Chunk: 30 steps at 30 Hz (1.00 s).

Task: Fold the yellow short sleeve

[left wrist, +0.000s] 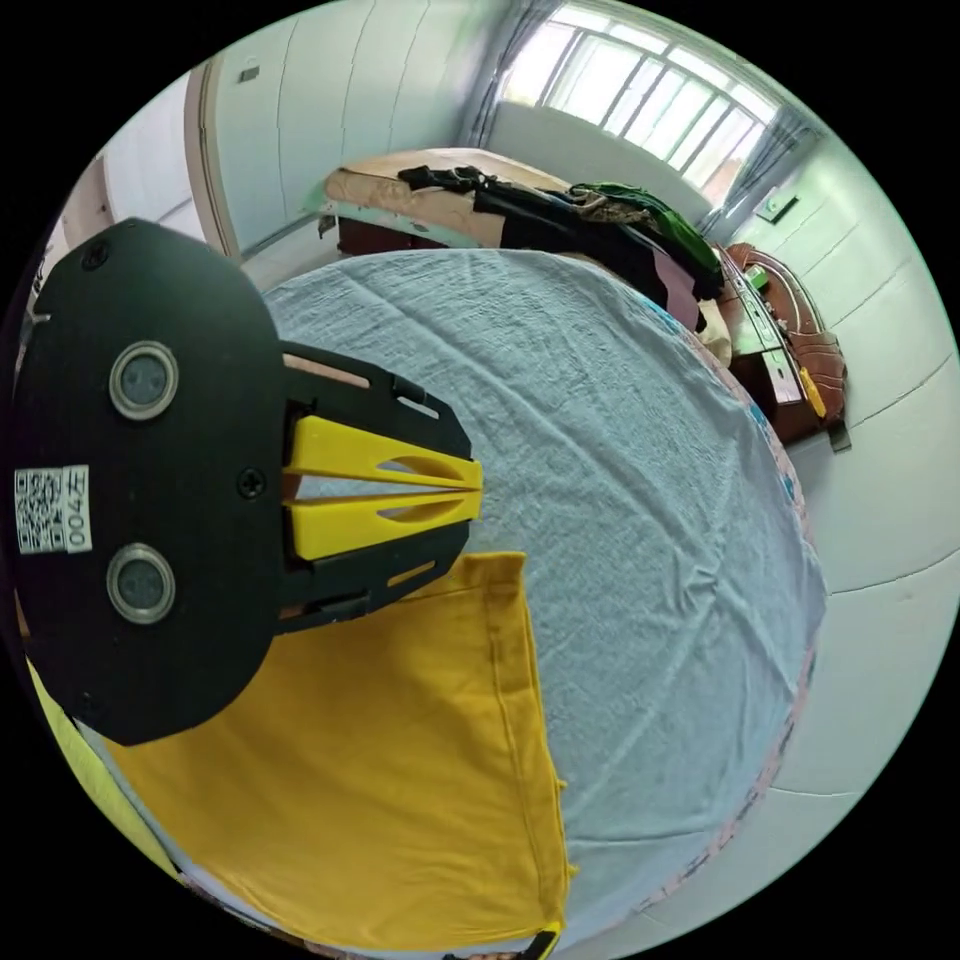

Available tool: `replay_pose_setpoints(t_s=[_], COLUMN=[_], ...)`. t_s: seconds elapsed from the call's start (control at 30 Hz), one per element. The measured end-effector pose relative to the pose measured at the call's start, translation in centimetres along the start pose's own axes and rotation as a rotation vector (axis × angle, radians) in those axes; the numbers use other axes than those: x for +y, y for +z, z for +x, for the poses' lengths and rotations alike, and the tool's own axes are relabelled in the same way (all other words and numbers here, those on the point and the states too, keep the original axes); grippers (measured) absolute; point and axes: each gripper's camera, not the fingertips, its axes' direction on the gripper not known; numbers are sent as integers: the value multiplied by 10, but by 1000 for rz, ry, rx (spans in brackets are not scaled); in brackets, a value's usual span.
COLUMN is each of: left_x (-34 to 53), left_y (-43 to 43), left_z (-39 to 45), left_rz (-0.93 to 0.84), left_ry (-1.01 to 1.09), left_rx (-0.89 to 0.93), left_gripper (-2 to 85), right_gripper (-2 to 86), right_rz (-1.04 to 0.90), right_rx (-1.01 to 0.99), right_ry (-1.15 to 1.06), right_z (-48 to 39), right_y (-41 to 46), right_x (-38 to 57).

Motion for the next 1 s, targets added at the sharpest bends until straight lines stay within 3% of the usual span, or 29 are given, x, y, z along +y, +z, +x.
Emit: replay_pose_setpoints(t_s=[0.23,0.33,0.43,0.57,0.67,1.0], left_x=[-4,4,23,51,58,57], left_y=[-21,-46,-59,-54,-41,-25], left_z=[-10,0,34,82,89,79], left_rz=[64,150,168,124,78,67], left_ry=[-127,-109,12,178,169,157], left_rx=[71,183,304,247,252,277], left_gripper=[8,8,8,9,8,8], right_gripper=[89,57,33,49,52,37], right_rz=[63,105,18,-119,-233,-351], right_rx=[161,81,154,186,142,104], right_ry=[-10,-199,-459,-685,-773,-872], right_z=[-3,-22,-50,-64,-60,-36], right_y=[-15,-21,-7,13,23,38], right_x=[-31,-45,-62,-87,-103,-130])
